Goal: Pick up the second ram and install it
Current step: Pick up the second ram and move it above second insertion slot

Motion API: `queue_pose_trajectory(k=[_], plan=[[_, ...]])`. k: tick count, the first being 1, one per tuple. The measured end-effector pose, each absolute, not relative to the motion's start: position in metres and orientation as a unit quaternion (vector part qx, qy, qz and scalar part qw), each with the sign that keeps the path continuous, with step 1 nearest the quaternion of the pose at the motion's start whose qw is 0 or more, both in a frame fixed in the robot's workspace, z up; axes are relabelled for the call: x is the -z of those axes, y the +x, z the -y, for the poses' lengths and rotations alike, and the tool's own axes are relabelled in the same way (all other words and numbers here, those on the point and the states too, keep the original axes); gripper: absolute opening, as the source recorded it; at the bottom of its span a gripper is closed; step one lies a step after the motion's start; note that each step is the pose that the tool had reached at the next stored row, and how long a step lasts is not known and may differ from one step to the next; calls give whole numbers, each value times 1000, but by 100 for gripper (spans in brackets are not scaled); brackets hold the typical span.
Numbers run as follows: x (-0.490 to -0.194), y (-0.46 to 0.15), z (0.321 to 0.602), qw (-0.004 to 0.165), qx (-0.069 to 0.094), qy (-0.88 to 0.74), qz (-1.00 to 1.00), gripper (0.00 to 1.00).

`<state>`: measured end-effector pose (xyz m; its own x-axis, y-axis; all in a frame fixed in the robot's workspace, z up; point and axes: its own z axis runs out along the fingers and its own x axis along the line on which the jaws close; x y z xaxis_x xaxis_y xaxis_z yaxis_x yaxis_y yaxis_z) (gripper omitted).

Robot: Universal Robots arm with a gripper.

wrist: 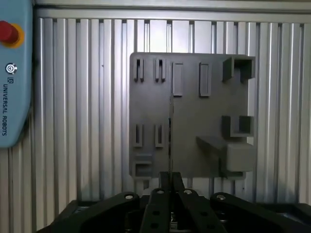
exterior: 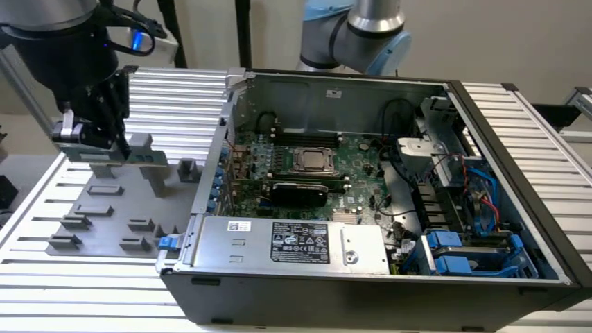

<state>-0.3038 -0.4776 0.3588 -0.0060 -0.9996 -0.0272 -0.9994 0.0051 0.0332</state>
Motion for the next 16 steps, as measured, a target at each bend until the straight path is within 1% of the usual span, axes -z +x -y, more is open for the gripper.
queue_pose_trajectory(k=[10,13,16], plan=[[-386,-258,477,0,23,705,709,0],[-389,-245,477,-5,29,705,709,0],[-389,-231,477,-15,39,705,708,0]])
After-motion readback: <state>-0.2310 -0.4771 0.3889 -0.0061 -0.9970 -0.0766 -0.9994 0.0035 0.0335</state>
